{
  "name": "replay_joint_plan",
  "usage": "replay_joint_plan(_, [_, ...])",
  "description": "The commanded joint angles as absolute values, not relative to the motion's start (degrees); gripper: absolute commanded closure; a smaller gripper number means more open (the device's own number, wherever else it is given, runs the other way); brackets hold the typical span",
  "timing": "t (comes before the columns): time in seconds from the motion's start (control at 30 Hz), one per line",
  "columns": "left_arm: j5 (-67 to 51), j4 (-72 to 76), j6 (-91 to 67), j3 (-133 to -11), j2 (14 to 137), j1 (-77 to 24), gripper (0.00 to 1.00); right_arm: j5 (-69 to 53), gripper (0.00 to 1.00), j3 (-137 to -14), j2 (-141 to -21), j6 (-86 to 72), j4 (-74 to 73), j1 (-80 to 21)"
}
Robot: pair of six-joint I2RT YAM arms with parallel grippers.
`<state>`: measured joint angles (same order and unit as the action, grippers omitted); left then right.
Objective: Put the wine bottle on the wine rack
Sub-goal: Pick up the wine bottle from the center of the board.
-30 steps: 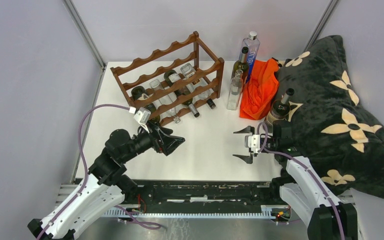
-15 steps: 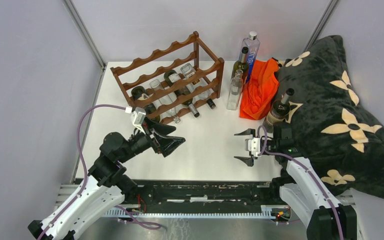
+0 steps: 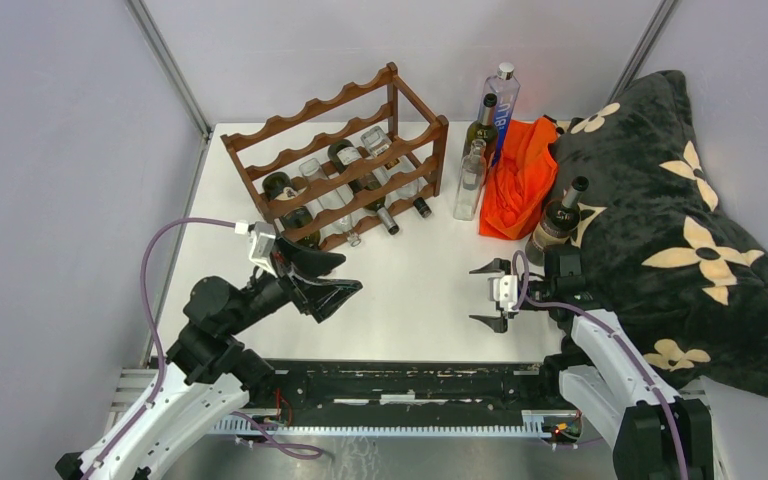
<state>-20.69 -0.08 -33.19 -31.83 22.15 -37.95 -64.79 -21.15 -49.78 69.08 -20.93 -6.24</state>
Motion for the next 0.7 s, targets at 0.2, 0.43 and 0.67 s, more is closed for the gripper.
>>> replay_joint_plan(0.2, [-22.05,2.46,-34.74,-31.52,22.30,-37.71,0.00,-63.20,0.02,-23.01,-49.23,71.89,-21.62,-5.94])
replay_joint_plan(0.43, [-22.33,2.46,-34.63,-31.38,22.40,-37.71,0.00,-62.21,0.02,-22.99,-49.56,71.98,-21.62,-5.95])
replay_joint_plan(0.67, [-22.54,2.46,-34.97,-31.48,21.92,-37.71,0.00,-61.96,0.02,-23.05,-49.37,71.90,-21.62,-5.85])
